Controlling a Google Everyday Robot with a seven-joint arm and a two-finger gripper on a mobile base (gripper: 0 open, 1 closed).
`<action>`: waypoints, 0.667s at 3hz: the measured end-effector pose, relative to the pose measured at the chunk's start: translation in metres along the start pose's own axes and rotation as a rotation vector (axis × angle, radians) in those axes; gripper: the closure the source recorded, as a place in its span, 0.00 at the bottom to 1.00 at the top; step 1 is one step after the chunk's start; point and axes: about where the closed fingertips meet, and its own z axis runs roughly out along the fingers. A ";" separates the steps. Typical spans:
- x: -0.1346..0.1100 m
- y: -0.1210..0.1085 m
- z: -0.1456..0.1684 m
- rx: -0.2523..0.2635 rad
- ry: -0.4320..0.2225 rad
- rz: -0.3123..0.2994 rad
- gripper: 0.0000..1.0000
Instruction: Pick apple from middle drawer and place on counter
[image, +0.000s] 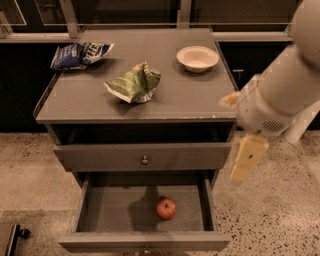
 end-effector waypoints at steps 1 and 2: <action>0.012 0.028 0.096 -0.094 -0.084 0.065 0.00; 0.043 0.049 0.187 -0.166 -0.142 0.171 0.00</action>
Offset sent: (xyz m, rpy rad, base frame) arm -0.0040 0.0169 -0.3188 0.3011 0.2910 -0.1733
